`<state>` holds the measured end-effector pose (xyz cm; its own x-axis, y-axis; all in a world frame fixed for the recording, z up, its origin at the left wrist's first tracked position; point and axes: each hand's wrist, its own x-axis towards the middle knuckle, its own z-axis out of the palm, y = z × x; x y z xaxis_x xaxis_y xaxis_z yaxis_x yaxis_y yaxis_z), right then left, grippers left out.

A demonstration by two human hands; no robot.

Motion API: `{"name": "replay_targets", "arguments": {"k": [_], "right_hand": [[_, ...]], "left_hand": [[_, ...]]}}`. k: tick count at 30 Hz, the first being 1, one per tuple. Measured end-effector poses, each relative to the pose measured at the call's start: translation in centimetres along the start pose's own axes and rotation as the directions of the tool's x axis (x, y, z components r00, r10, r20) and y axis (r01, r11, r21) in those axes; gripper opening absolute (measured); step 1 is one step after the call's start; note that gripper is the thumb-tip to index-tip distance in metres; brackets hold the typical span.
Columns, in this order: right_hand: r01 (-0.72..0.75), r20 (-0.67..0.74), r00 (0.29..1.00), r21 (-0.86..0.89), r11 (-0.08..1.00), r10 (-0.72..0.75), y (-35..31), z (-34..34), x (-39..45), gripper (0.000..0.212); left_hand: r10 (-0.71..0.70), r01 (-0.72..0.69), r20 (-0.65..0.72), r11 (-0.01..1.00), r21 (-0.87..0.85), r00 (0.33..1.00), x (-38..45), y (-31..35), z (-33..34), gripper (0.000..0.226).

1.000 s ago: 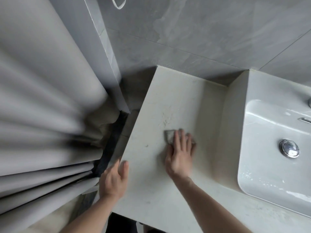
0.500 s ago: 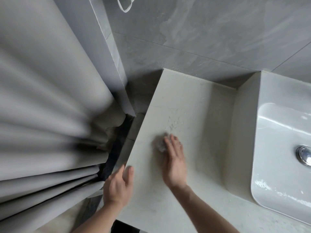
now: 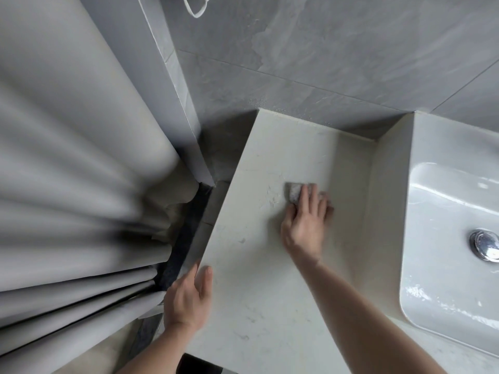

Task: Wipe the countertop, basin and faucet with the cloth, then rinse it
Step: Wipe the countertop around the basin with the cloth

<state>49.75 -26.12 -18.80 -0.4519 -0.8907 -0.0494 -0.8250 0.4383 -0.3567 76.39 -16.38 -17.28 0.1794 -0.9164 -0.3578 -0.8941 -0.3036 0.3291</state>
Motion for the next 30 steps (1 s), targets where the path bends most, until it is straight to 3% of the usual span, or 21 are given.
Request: {"name": "replay_targets", "arguments": {"k": [3,7,12,14,18,21,25,28,30], "right_hand": [[0.172,0.075,0.982,0.043,0.984,-0.175,-4.4,1.2,-2.5,0.066],[0.404,0.180,0.888,0.129,0.906,-0.422,-9.4,2.8,-7.4,0.069],[0.514,0.205,0.767,0.373,0.773,-0.609,-7.9,2.1,-8.0,0.071],[0.425,0.173,0.825,0.439,0.792,-0.539,-5.6,0.9,-6.8,0.070],[0.158,-0.002,0.986,0.366,0.917,-0.169,1.3,-1.5,-2.2,0.051],[-0.124,-0.083,0.986,0.225,0.967,0.145,6.1,-3.1,1.1,0.054],[-0.122,-0.114,0.985,0.045,0.992,0.126,7.1,-2.5,0.0,0.057],[-0.196,-0.094,0.975,0.048,0.979,0.200,4.7,-1.9,-1.2,0.060],[-0.151,-0.057,0.986,0.061,0.987,0.155,2.3,-1.2,-2.1,0.062]], "left_hand": [[-0.004,0.004,-0.001,1.000,-0.001,1.000,0.0,0.0,-0.1,0.080],[0.011,-0.011,-0.006,1.000,-0.001,1.000,0.1,0.0,-0.1,0.075],[0.020,-0.020,-0.016,1.000,-0.010,1.000,0.0,0.0,-0.1,0.072],[0.010,-0.010,-0.019,1.000,-0.011,1.000,0.0,-0.1,-0.1,0.074],[0.021,-0.021,-0.026,1.000,-0.019,0.999,0.0,0.0,-0.1,0.074],[0.017,-0.017,-0.016,1.000,-0.018,1.000,0.0,0.1,-0.2,0.079],[0.009,-0.009,-0.001,1.000,-0.008,1.000,0.2,-0.3,0.1,0.087],[0.006,-0.006,0.007,1.000,0.010,1.000,0.2,-0.4,0.2,0.086],[0.002,-0.002,0.013,1.000,0.018,1.000,0.2,-0.2,0.2,0.084]]}}
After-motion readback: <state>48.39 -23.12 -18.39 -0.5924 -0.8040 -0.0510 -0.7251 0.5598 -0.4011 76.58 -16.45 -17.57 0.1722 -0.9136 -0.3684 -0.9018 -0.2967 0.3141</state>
